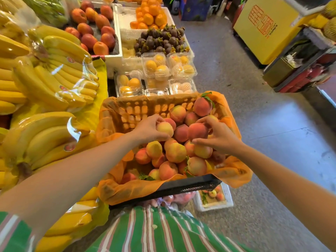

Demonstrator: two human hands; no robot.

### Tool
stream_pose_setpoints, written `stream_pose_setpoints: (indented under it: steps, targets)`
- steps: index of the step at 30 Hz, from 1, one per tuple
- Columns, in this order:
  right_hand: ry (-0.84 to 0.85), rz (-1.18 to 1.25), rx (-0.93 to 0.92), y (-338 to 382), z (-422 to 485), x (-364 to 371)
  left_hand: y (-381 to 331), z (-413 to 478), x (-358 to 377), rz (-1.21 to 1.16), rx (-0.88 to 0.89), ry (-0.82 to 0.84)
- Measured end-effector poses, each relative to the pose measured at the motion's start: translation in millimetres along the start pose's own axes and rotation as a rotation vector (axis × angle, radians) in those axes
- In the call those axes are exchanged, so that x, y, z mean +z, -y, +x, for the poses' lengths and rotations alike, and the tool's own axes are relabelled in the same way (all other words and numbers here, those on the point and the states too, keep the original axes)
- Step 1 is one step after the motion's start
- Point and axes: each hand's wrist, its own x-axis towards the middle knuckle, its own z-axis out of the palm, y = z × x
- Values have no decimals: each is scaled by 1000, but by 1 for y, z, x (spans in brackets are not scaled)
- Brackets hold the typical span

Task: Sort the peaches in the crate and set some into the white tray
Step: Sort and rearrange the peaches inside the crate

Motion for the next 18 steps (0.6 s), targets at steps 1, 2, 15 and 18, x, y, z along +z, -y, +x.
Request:
stream_pose_setpoints:
  steps: [1, 2, 15, 18]
  targets:
    - [-5, -15, 7, -1, 7, 1, -2, 5, 1, 9, 17, 2]
    - [8, -54, 4, -1, 13, 2, -5, 9, 3, 23, 39, 21]
    - [210, -189, -142, 7, 45, 19, 10, 9, -24, -310, -80, 154]
    - [196, 128, -214, 38, 47, 18, 11, 5, -26, -485, -119, 206]
